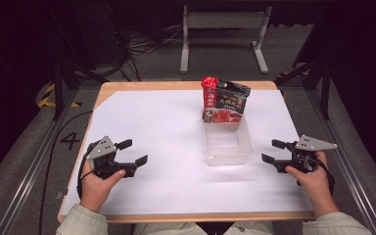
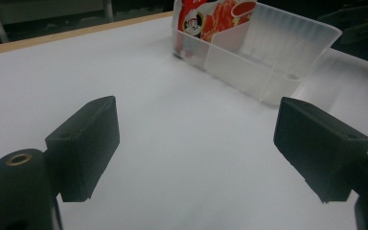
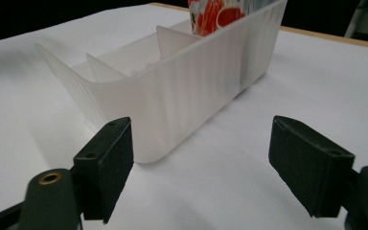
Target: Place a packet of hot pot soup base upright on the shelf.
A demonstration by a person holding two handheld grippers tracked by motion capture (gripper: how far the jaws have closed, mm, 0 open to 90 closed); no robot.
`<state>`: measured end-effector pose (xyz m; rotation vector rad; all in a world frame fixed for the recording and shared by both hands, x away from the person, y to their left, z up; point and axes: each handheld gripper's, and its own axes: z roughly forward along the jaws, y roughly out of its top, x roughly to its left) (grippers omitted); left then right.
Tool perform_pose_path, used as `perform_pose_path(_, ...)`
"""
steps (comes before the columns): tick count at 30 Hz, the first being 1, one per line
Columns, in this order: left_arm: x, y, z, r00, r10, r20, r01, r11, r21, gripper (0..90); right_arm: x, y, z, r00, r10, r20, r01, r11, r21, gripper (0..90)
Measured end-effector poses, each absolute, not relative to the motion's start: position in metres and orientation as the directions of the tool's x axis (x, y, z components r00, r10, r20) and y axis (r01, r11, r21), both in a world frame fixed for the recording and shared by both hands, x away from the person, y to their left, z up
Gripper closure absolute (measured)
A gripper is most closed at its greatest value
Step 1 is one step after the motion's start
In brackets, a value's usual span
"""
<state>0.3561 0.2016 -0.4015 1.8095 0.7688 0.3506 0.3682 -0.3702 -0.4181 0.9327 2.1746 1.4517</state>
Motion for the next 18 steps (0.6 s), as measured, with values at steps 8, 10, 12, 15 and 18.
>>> perform_pose_path(8, 0.359, 0.202, -0.412, 0.738, 0.659, -0.147, 0.354, -0.193, 0.915, 16.8, 0.372, -0.366, -0.436, -0.711, 0.701, 0.057, 0.361, 0.295, 0.885, 23.9)
perform_pose_path(10, 0.359, 0.202, -0.414, 0.736, 0.659, -0.152, 0.358, -0.189, 0.914, 16.8, 0.373, -0.364, -0.437, -0.713, 0.699, 0.055, 0.364, 0.302, 0.881, 23.9)
perform_pose_path(12, 0.36, 0.201, -0.416, 0.733, 0.662, -0.153, 0.362, -0.19, 0.913, 16.8, 0.374, -0.363, -0.438, -0.714, 0.698, 0.059, 0.369, 0.303, 0.879, 23.9)
perform_pose_path(15, 0.361, 0.199, -0.419, 0.733, 0.662, -0.157, 0.372, -0.196, 0.907, 16.8, 0.374, -0.363, -0.438, -0.714, 0.698, 0.06, 0.371, 0.304, 0.877, 23.9)
perform_pose_path(18, 0.362, 0.199, -0.42, 0.733, 0.662, -0.153, 0.371, -0.201, 0.906, 16.5, 0.374, -0.364, -0.437, -0.71, 0.7, 0.073, 0.371, 0.285, 0.884, 23.4)
